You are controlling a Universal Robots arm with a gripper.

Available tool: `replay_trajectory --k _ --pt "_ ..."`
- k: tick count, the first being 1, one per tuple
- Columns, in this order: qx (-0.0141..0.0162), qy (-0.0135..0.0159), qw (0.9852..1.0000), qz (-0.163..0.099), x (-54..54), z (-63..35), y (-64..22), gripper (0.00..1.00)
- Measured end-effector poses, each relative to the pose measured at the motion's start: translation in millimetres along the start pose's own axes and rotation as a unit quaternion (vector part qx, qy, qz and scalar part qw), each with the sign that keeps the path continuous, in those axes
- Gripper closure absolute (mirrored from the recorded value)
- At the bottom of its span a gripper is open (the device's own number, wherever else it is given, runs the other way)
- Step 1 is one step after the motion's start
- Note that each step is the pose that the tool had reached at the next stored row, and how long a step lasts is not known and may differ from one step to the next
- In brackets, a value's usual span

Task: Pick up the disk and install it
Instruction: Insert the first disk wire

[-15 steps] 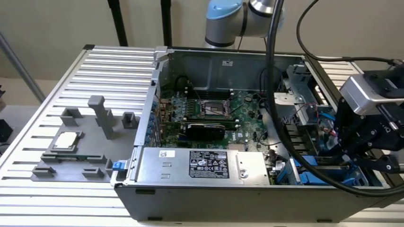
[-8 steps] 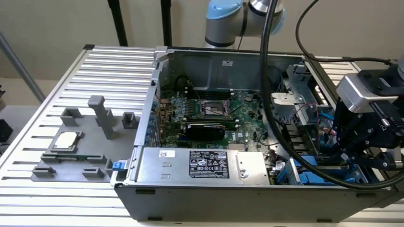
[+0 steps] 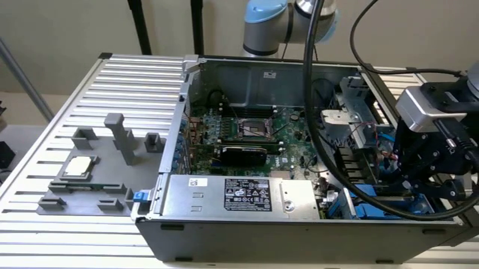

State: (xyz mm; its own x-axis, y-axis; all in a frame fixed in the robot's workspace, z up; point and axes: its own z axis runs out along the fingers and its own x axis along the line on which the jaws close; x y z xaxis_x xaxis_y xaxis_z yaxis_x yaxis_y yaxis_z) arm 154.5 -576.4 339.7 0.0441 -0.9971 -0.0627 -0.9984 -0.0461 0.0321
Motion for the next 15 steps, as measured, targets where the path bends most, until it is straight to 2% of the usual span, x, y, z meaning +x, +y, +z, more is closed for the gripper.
replay_trajectory --k 15 --pt "0.0021 0.0027 0.9994 0.033 -1.8 0.9 0.7 1.0"
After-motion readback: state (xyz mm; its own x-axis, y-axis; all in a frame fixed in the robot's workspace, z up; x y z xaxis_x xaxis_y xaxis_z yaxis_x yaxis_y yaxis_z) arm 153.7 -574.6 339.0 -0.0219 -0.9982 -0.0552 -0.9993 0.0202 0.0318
